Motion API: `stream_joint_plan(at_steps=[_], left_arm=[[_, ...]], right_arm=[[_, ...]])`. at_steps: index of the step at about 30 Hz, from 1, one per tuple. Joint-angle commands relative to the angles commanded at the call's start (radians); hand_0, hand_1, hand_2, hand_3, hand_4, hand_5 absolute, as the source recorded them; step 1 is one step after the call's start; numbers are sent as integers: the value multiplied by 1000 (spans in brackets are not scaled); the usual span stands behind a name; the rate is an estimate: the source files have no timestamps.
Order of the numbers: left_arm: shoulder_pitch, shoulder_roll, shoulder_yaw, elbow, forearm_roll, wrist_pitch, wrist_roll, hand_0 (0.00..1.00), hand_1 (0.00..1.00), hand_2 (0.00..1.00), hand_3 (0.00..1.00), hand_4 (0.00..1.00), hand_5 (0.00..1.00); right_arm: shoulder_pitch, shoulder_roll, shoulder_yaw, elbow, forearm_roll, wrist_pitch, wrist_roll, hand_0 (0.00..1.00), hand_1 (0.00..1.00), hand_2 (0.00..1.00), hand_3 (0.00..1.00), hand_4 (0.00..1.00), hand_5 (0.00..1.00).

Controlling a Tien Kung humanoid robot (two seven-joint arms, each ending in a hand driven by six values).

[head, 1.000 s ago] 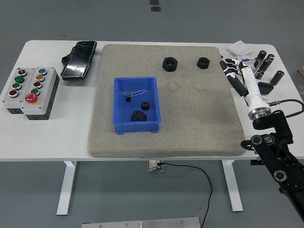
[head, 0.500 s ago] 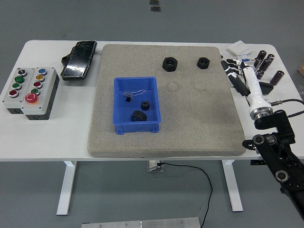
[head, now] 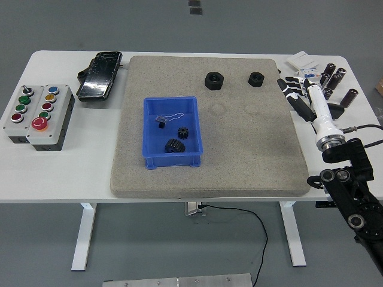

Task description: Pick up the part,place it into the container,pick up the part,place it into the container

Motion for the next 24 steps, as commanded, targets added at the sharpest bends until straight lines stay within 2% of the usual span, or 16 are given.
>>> stream_joint_plan(at_steps=[17, 18, 24], left_arm=[[-2, 3, -1, 0, -2, -1, 2, 674, 670, 591, 636, 711, 297], [-2, 3, 0, 0, -3, -1, 2, 674, 668, 591, 636, 710, 298], [-4, 5, -3, 0, 1, -2, 4, 674, 668, 591, 636, 711, 298]], right_arm=[[0, -4, 6, -3, -2, -6, 0, 857, 723, 762, 750, 986, 925], [0, -4, 6, -3, -2, -6, 0, 857, 726, 761, 751, 959, 890], [0, -5, 3, -6, -4, -6, 0, 856, 724, 761, 751, 956, 887]])
